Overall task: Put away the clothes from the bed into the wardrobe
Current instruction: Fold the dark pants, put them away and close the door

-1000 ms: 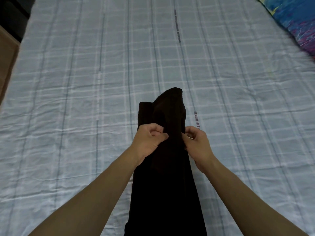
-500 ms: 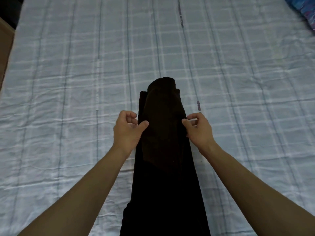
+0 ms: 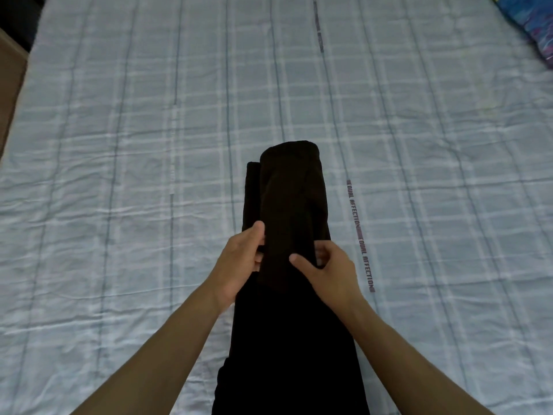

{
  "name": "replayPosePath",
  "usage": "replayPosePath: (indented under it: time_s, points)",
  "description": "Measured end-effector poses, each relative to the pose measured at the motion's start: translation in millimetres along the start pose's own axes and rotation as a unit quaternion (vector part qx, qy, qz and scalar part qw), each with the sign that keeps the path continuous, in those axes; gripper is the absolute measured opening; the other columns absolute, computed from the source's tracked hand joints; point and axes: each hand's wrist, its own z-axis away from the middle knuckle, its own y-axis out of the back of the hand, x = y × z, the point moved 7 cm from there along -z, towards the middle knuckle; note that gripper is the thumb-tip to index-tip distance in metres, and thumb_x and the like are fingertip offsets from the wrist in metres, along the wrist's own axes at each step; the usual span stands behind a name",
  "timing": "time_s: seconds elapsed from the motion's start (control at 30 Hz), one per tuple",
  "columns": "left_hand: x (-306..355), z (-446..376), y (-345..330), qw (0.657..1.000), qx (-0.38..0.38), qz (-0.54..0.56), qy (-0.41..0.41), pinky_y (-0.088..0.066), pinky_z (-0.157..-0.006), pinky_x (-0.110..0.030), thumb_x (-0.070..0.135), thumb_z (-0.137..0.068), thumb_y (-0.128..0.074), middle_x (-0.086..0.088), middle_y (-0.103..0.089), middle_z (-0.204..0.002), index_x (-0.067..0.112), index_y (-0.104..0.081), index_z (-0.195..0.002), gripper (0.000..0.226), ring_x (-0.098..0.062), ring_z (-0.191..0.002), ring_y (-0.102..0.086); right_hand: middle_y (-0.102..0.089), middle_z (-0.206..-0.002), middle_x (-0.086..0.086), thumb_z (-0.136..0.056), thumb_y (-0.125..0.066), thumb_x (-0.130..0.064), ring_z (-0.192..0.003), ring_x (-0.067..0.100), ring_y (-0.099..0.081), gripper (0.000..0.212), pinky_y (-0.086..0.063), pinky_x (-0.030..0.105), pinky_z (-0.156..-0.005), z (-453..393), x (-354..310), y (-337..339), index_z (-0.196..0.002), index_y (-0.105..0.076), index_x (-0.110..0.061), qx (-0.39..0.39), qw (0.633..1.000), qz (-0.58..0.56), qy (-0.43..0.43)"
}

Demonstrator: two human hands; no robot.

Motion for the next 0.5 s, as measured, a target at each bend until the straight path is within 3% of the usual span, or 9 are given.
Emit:
replayPosePath:
  time_s: [0.07,0.17,0.23,0.33,0.43,0.5]
  points:
    - [12,2,-2,1.000,-0.010,0.016,-0.018,-0.057,-0.071,-0.025,0.036,-0.107,-0.038,-0.004,-0.076,-0.098,0.013,-0.073,-0.107,0.042,-0.017,-0.083,-0.073,-0.072,-0.102,-0.006,-0.088,-0.073,-0.029,-0.093,0.009,-0.069,0.026,-0.057,0.021,-0.079,-10,-11,3,-0.110,-0.065,-0.019,0.005,0.996,-0.089,0.009]
    - [16,-14,2,0.999,0.026,0.000,-0.026,-0.061,-0.081,-0.036,0.020,-0.099,-0.060,-0.008,-0.072,-0.110,0.016,-0.068,-0.115,0.017,-0.019,-0.092,-0.073,-0.075,-0.103,0.004,-0.094,-0.066,-0.014,-0.096,0.019,-0.073,0.017,-0.060,0.036,-0.084,-17,-27,1,-0.110,-0.066,-0.013,-0.059,0.977,-0.205,-0.004]
    - [12,-29,2,0.999,0.025,0.032,0.003,-0.059,-0.090,-0.040,0.023,-0.087,-0.077,-0.006,-0.067,-0.123,0.018,-0.060,-0.125,0.042,-0.018,-0.101,-0.072,-0.074,-0.106,0.008,-0.096,-0.061,-0.008,-0.100,0.024,-0.072,0.018,-0.059,0.040,-0.086,-16,-37,0,-0.112,-0.067,-0.012,-0.099,0.968,-0.229,0.011]
    - [11,-43,-9,0.989,-0.040,0.128,0.062,-0.058,-0.087,-0.033,0.025,-0.073,-0.087,-0.005,-0.068,-0.123,0.017,-0.047,-0.142,0.080,-0.016,-0.101,-0.072,-0.071,-0.110,0.015,-0.096,-0.053,-0.002,-0.102,0.029,-0.070,0.025,-0.059,0.042,-0.087,-15,-45,5,-0.114,-0.067,-0.011,-0.135,0.955,-0.263,0.032]
    - [19,-44,-19,0.971,-0.091,0.206,0.078,-0.058,-0.076,-0.029,0.012,-0.081,-0.077,-0.008,-0.075,-0.107,0.009,-0.057,-0.134,0.057,-0.019,-0.093,-0.074,-0.072,-0.111,0.012,-0.096,-0.050,0.000,-0.103,0.024,-0.071,0.027,-0.058,0.033,-0.082,-16,-46,16,-0.116,-0.065,-0.010,-0.142,0.944,-0.297,0.028]
    - [23,-43,-14,0.971,-0.055,0.228,0.054,-0.059,-0.075,-0.031,0.006,-0.083,-0.076,-0.013,-0.074,-0.113,0.006,-0.063,-0.128,0.047,-0.026,-0.100,-0.073,-0.074,-0.110,0.007,-0.096,-0.055,-0.005,-0.103,0.020,-0.071,0.023,-0.058,0.030,-0.081,-18,-49,22,-0.117,-0.064,-0.010,-0.131,0.945,-0.298,0.035]
